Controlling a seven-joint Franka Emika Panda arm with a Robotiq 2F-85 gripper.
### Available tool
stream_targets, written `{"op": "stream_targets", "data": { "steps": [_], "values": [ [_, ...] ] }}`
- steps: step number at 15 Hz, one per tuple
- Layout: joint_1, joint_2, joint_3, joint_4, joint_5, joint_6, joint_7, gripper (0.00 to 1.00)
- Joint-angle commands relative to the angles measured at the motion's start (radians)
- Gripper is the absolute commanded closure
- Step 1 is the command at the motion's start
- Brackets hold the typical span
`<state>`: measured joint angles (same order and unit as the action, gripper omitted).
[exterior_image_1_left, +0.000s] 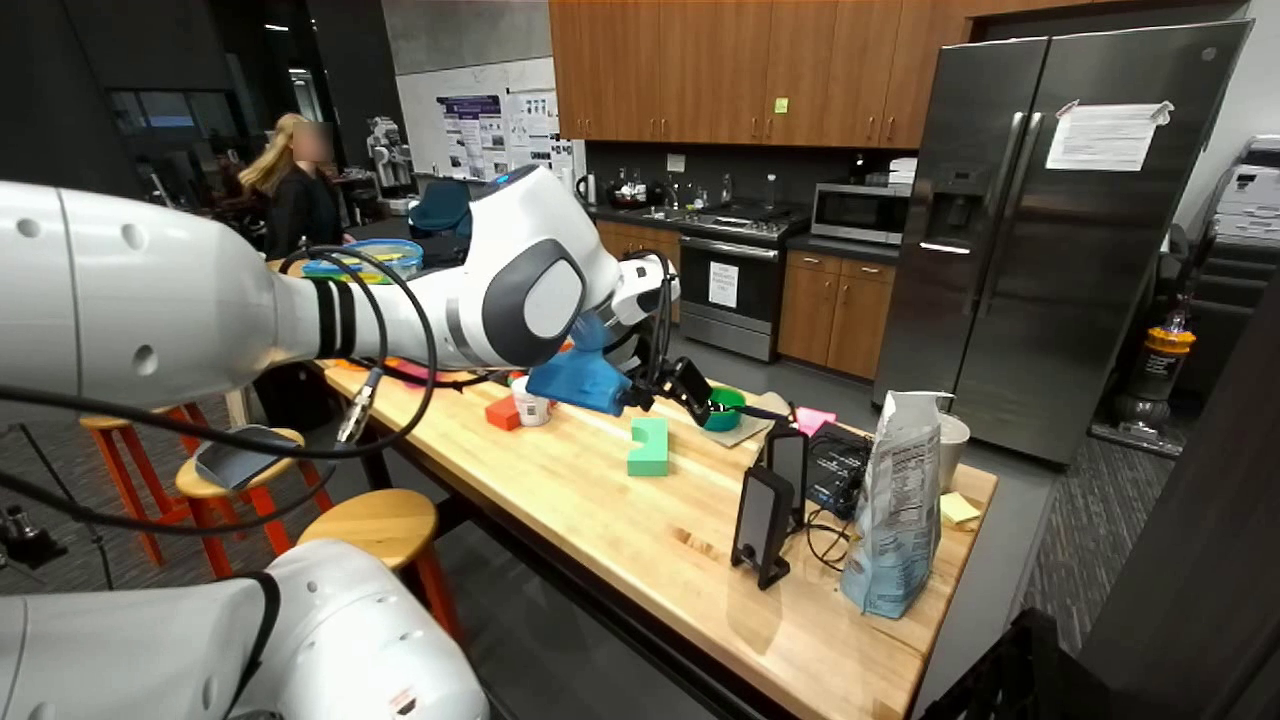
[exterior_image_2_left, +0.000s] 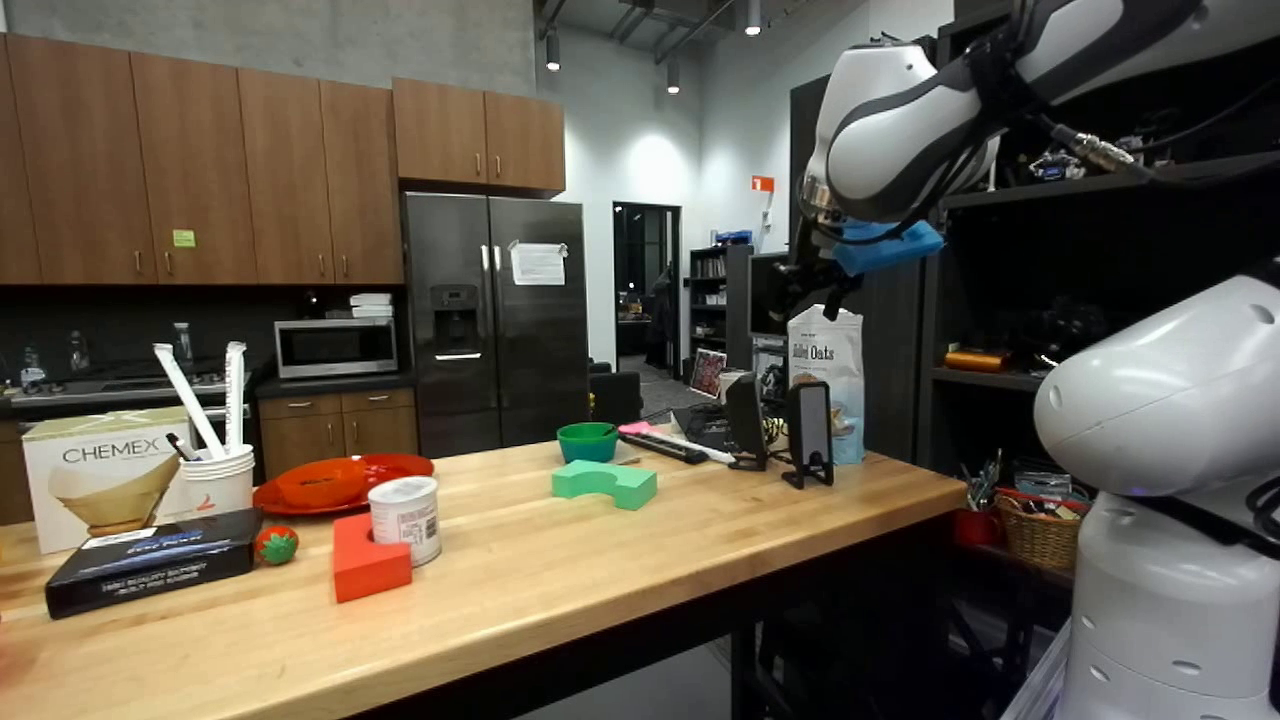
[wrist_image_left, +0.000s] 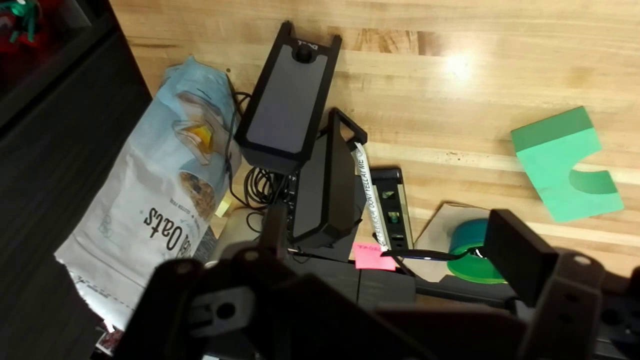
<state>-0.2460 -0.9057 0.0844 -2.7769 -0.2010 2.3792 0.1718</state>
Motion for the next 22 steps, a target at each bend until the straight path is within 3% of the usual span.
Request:
{"op": "stream_targets", "data": {
  "steps": [1,10,14,22],
  "values": [
    [-0.066,0.006,0.072,0.002,-0.028,-0.011,0.143,0.00],
    [-0.163,-0.001,0.223,0.001,-0.032,-0.084,0.473,0.00],
    [-0.129,0.009,0.201,0.001,-0.031,-0.080,0.484,0.00],
    [-0.146,0.007,0.230,0.001,-0.093,-0.101,0.616,0.00]
  ]
}}
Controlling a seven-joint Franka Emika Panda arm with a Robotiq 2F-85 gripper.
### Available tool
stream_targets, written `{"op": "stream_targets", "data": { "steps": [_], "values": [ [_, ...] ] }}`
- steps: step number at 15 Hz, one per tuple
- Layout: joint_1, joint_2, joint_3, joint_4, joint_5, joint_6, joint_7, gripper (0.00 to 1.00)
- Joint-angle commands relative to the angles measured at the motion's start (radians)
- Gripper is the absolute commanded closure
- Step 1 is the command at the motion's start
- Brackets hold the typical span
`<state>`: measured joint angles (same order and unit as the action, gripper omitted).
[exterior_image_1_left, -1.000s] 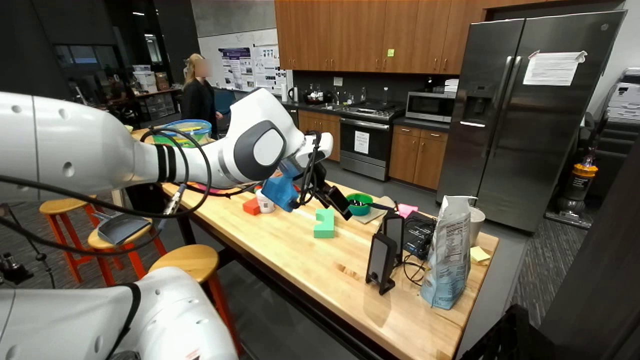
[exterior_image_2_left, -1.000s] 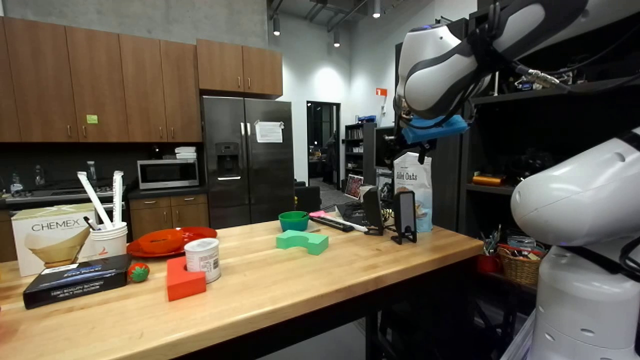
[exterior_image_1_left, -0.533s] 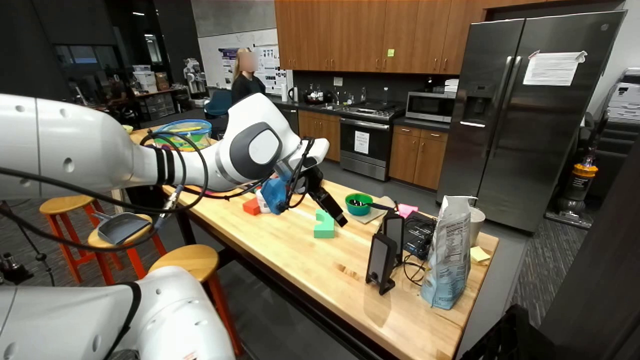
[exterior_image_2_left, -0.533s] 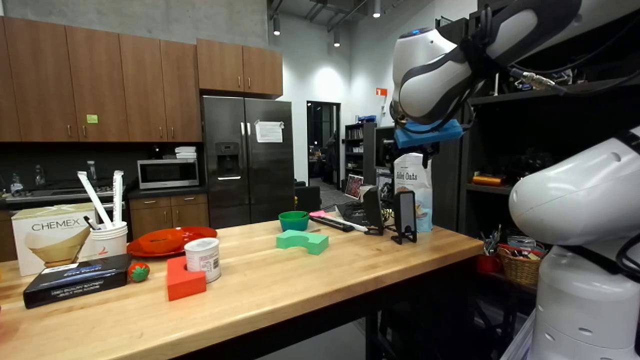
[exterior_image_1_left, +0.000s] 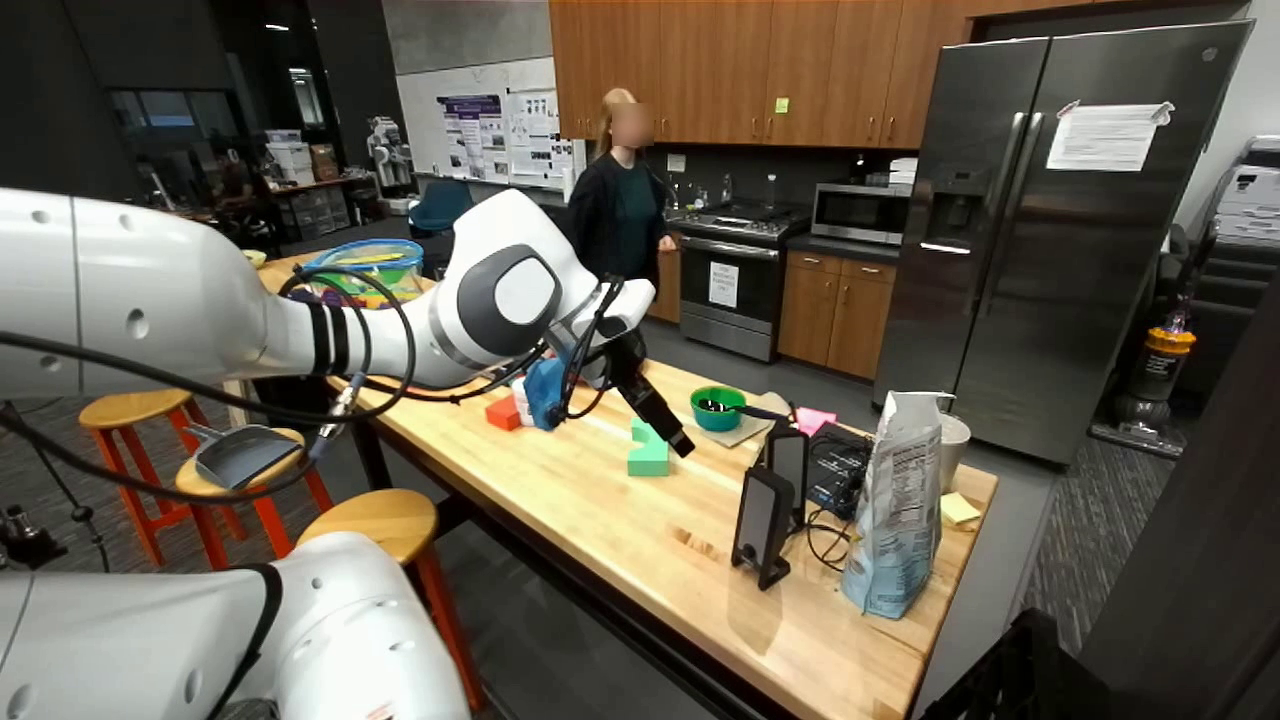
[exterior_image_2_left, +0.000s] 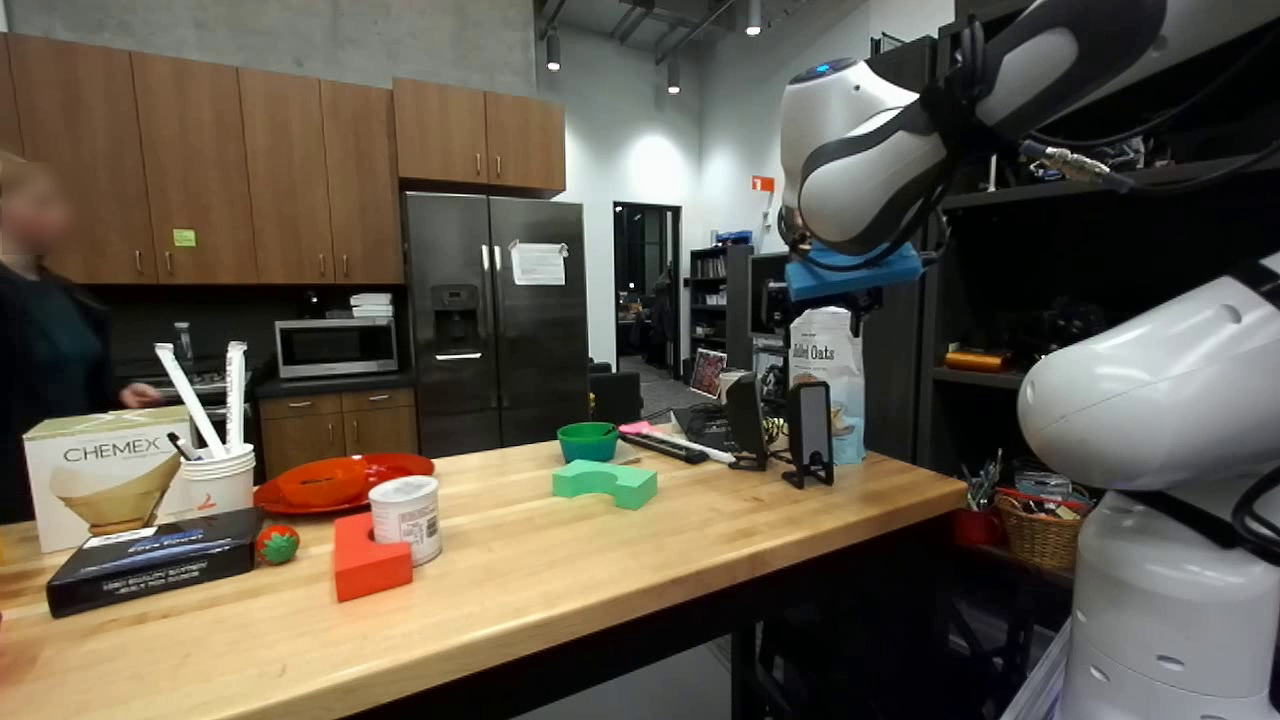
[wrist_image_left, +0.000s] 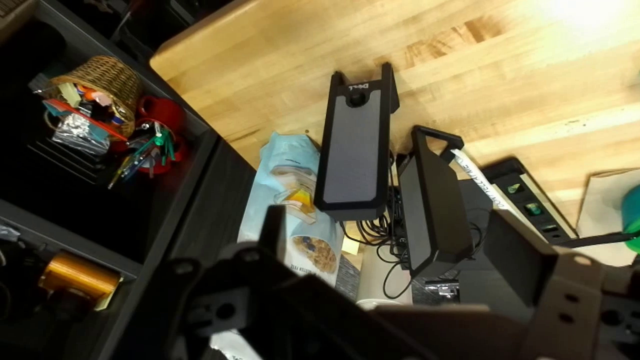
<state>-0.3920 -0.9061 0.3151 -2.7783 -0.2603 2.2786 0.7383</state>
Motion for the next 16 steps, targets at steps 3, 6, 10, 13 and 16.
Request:
{"op": "stream_targets", "data": {
  "steps": [3,6,10,13,16],
  "values": [
    [0.003,0.007,-0.001,0.003,-0.050,-0.013,0.075,0.00],
    [0.007,0.004,0.005,0.005,-0.045,-0.079,0.119,0.00],
    [0.044,0.022,-0.020,0.025,-0.016,-0.193,0.153,0.00],
    [0.089,0.025,-0.055,0.028,0.015,-0.230,0.153,0.00],
    [0.127,0.008,-0.089,0.009,0.001,-0.198,0.114,0.00]
  ]
}}
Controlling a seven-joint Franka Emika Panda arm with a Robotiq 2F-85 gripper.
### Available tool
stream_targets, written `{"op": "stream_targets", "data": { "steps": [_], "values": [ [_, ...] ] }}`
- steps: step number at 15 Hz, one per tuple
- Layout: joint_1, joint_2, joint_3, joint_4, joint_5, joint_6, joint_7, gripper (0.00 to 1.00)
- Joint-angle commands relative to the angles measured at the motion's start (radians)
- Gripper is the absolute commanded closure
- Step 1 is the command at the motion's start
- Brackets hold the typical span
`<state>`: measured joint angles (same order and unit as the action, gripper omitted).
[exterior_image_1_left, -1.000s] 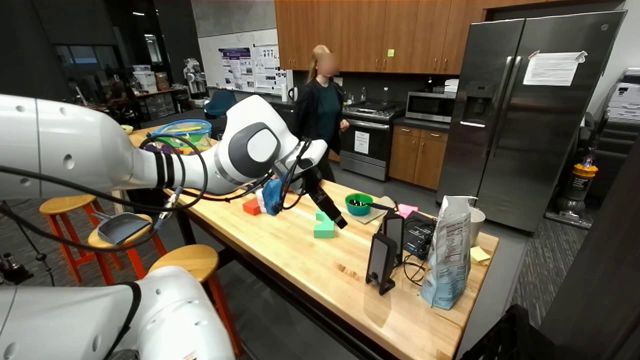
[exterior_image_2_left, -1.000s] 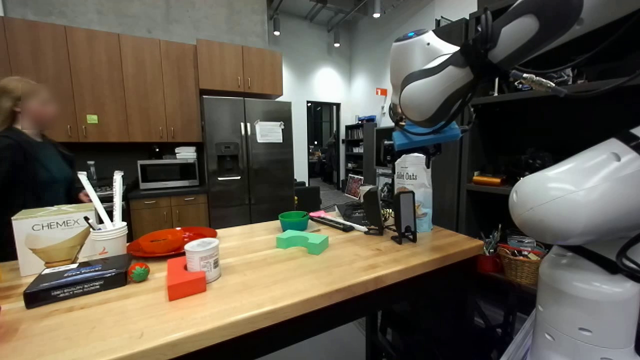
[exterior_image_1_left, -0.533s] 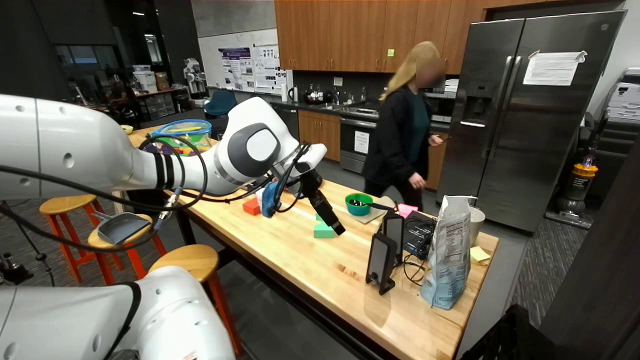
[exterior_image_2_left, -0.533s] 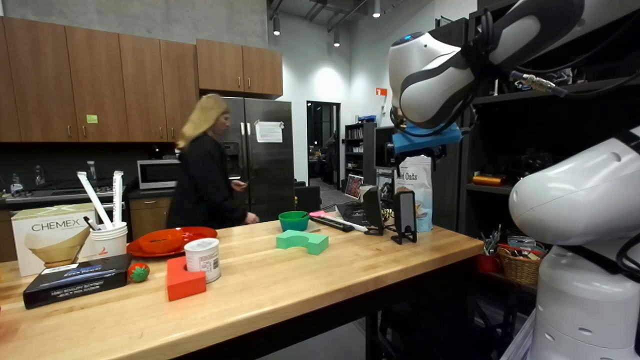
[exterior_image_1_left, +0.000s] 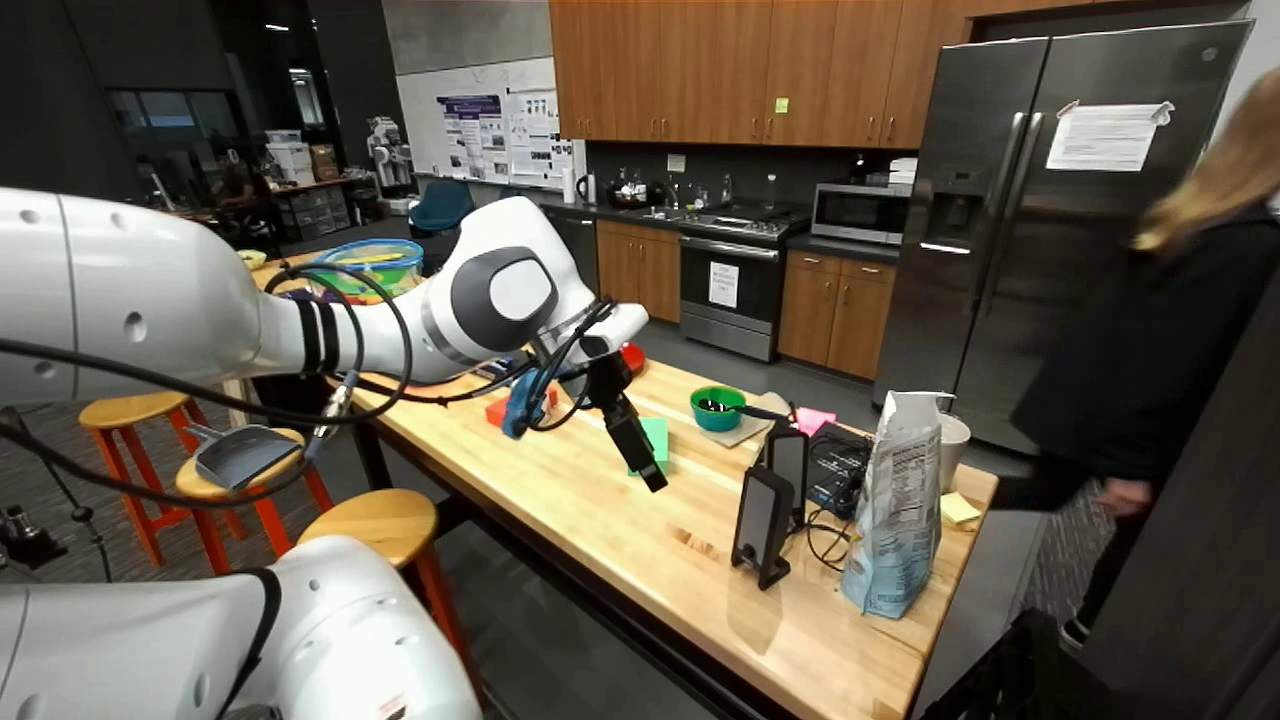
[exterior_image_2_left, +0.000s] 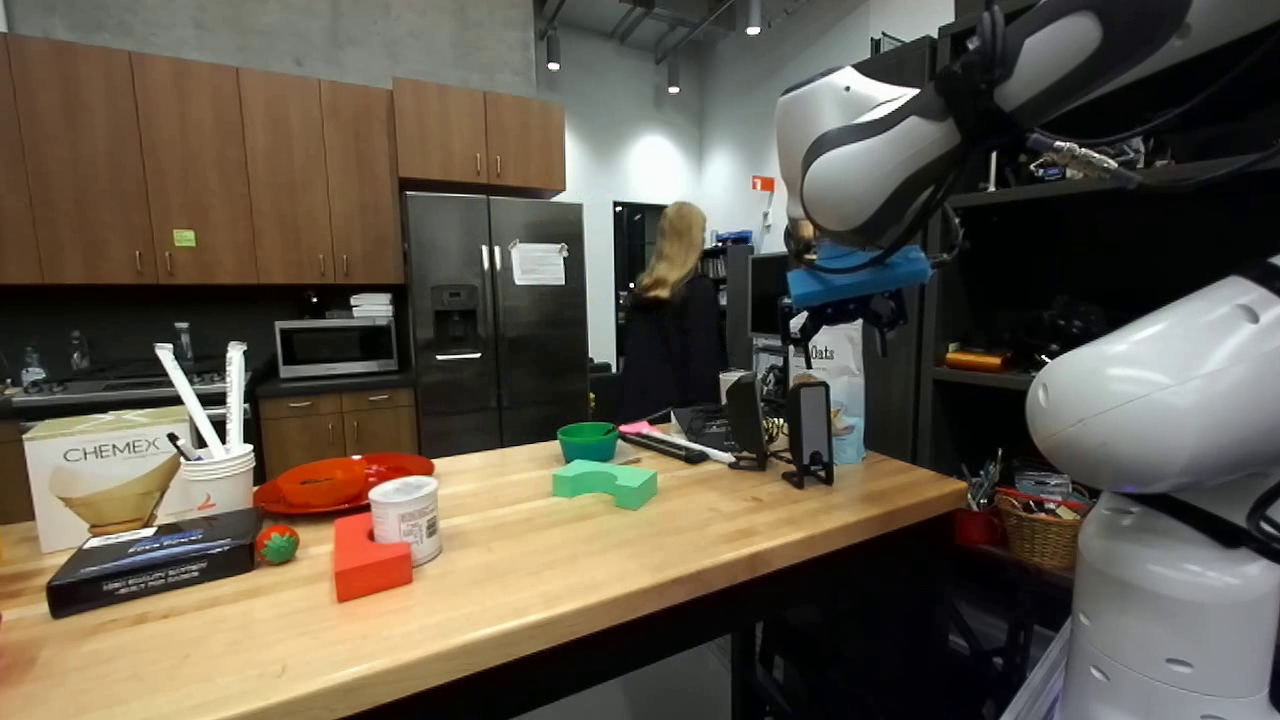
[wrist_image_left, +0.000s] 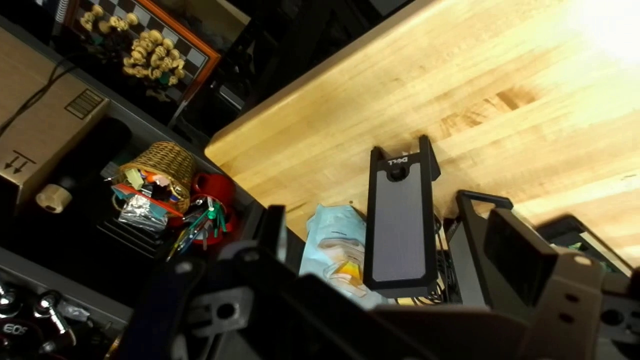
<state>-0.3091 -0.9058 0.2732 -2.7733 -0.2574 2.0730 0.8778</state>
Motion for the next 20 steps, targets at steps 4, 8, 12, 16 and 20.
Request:
{"op": "stream_targets", "data": {
  "steps": [4,8,12,16,20],
  "values": [
    [0.090,0.007,-0.097,0.002,-0.013,0.061,-0.121,0.00],
    [0.122,0.006,-0.152,0.000,-0.002,0.105,-0.299,0.00],
    [0.152,0.004,-0.218,-0.001,0.009,0.125,-0.553,0.00],
    [0.191,-0.001,-0.288,-0.002,0.042,0.102,-0.740,0.00],
    [0.216,0.007,-0.328,0.023,0.086,-0.013,-0.867,0.00]
  ]
}}
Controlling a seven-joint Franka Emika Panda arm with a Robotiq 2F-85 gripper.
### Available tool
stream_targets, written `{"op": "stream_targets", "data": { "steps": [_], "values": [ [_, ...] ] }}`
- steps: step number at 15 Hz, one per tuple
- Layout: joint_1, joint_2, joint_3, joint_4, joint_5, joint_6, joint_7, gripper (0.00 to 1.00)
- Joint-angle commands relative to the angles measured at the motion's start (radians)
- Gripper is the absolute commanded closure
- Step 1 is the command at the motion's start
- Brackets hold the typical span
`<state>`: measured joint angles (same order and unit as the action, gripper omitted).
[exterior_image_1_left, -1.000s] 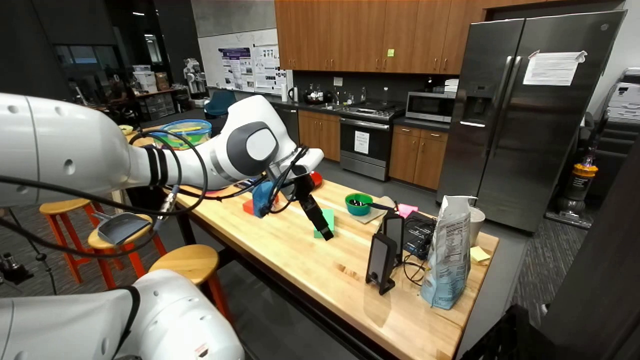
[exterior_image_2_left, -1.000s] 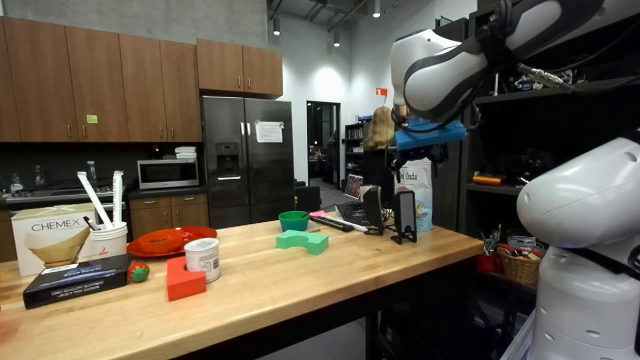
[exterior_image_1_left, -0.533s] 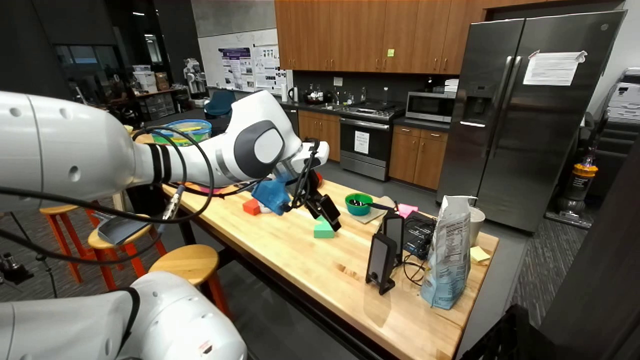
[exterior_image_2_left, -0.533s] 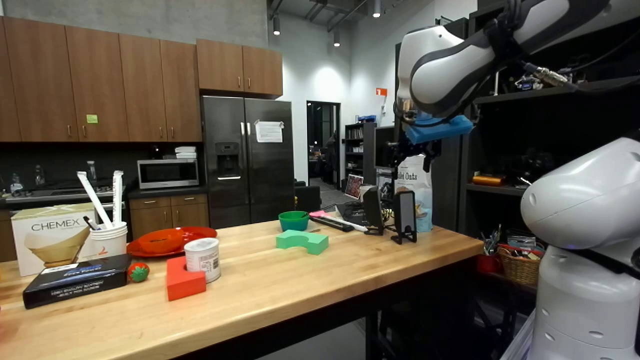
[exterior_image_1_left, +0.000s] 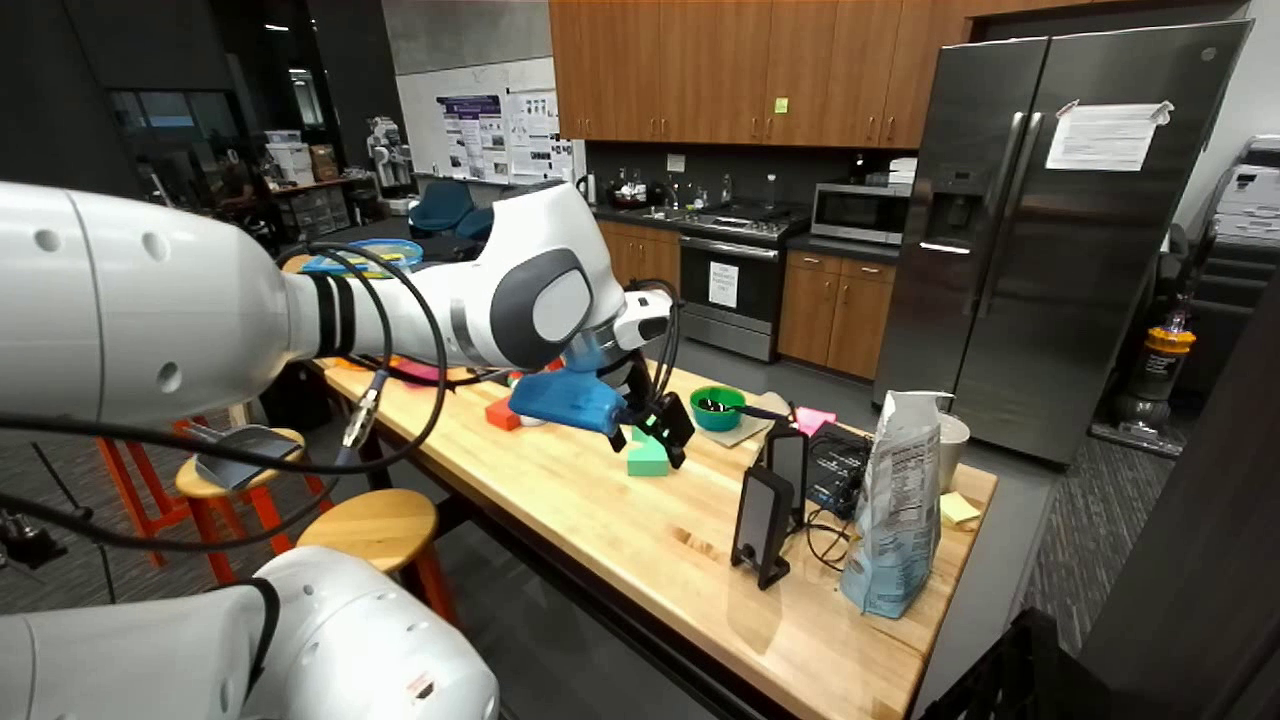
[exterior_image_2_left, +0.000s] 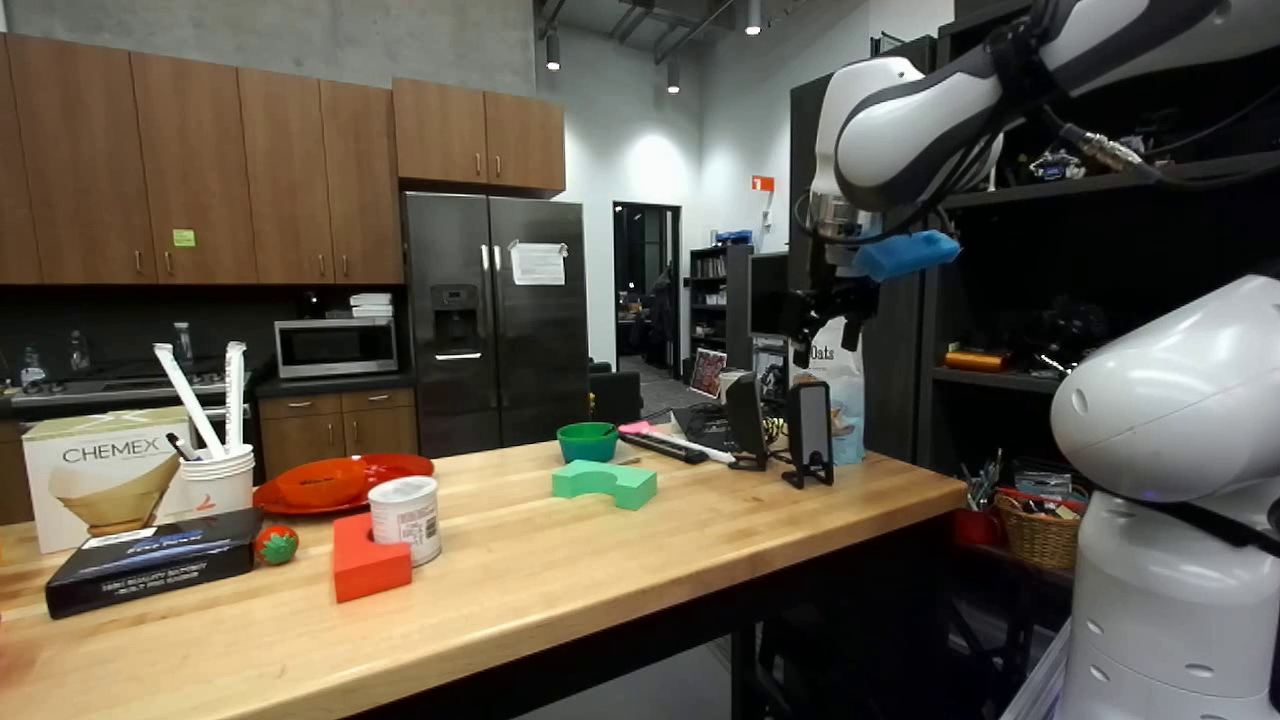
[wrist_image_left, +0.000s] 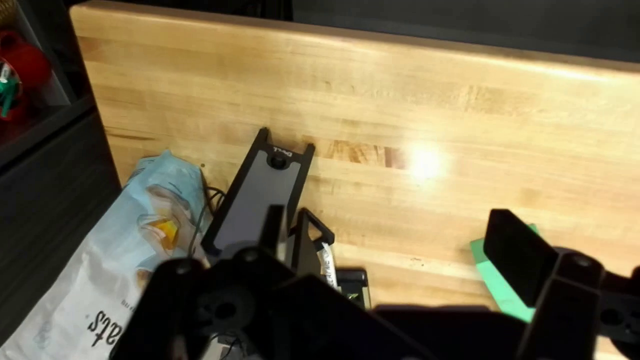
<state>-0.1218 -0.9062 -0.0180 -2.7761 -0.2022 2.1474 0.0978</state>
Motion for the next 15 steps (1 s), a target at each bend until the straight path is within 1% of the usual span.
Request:
{"op": "stream_targets", "data": {
  "steps": [1,2,3,5,8,10,12,13,15],
  "values": [
    [0.031,0.010,-0.041,0.033,0.028,-0.122,-0.116,0.00],
    [0.034,0.012,-0.047,0.037,0.024,-0.148,-0.141,0.00],
    [0.088,0.199,0.015,0.085,0.055,-0.031,-0.084,0.00],
    [0.117,0.251,0.033,0.100,0.073,0.024,-0.102,0.00],
    [0.157,0.416,0.092,0.182,0.055,0.136,-0.101,0.00],
    [0.151,0.538,0.132,0.266,0.022,0.194,-0.078,0.00],
    [0.135,0.661,0.159,0.371,-0.022,0.218,-0.049,0.00],
    [0.128,0.724,0.168,0.432,-0.048,0.212,-0.027,0.00],
    [0.126,0.835,0.163,0.535,-0.099,0.192,0.005,0.00]
  ]
}}
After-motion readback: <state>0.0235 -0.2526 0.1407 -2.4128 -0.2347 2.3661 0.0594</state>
